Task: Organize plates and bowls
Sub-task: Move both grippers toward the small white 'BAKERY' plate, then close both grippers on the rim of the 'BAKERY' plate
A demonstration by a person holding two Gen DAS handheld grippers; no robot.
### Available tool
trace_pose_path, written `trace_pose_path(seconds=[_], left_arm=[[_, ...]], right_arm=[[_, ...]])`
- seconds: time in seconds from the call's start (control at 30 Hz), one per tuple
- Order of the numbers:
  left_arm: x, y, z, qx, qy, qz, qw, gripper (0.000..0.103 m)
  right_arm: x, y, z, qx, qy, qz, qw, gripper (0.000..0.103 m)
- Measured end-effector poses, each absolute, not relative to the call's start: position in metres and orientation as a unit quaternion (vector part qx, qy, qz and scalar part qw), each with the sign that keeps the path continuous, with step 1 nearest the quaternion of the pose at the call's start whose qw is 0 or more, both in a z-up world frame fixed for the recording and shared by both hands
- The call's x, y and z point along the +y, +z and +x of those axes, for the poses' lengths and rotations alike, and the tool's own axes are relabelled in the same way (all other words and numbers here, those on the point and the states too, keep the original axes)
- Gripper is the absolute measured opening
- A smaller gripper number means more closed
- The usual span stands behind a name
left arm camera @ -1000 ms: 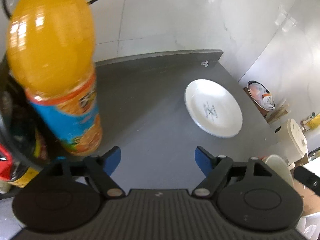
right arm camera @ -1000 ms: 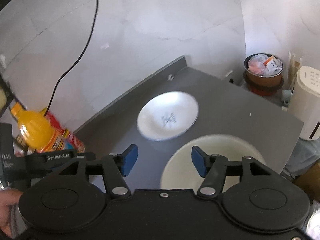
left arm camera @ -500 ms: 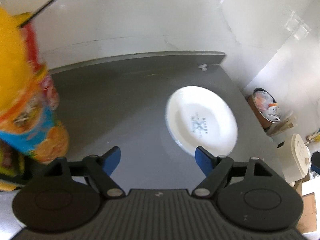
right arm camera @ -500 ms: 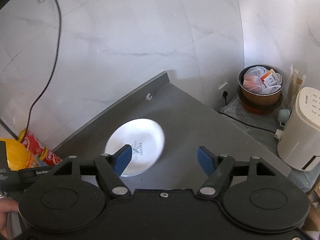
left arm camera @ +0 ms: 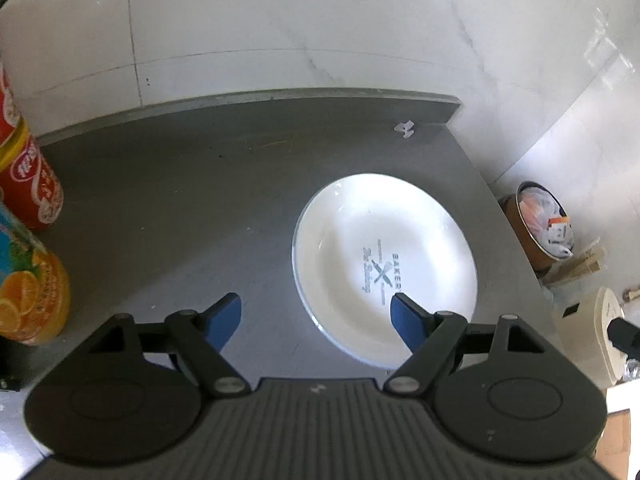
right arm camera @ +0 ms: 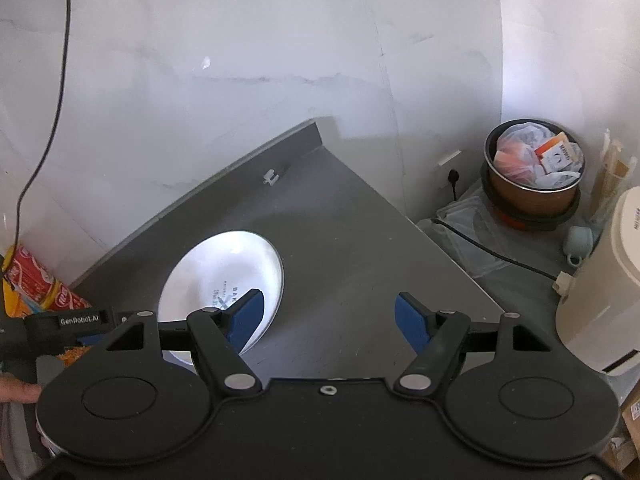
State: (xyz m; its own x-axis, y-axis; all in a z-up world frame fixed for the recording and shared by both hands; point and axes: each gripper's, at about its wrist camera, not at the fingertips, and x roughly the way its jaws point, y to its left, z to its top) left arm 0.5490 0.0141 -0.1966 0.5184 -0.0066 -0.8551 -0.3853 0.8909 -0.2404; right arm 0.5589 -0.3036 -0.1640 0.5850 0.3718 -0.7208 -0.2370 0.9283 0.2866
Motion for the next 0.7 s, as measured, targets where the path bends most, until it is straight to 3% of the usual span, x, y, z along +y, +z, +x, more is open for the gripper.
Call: trace_pose_path(seconds=[0.4,0.47,0.63,0.7], left_arm=[[0.025,-0.227,0.568,0.487,0.169,-0.234,0.825,0.079],[0.028,-0.235,0.570,0.493,0.181,-0.244,0.815,0.074],[0.035,-0.250,0.572,0.496,0.192,-0.275,0.801,0.042],[0.035,-0.252,0.573,0.491,0.185,-0.285,0.802,0.036]], right_arm=[[-0.293,-0.195,0.594,0.450,0.207,0.059,0.867,0.071],[-0.291,-0.201,0.599,0.456,0.212,0.057,0.862,0.071],[-0.280,-0.216,0.613,0.471,0.233,0.062,0.849,0.070],[-0.276,-0.222,0.619,0.478,0.240,0.065,0.843,0.070]])
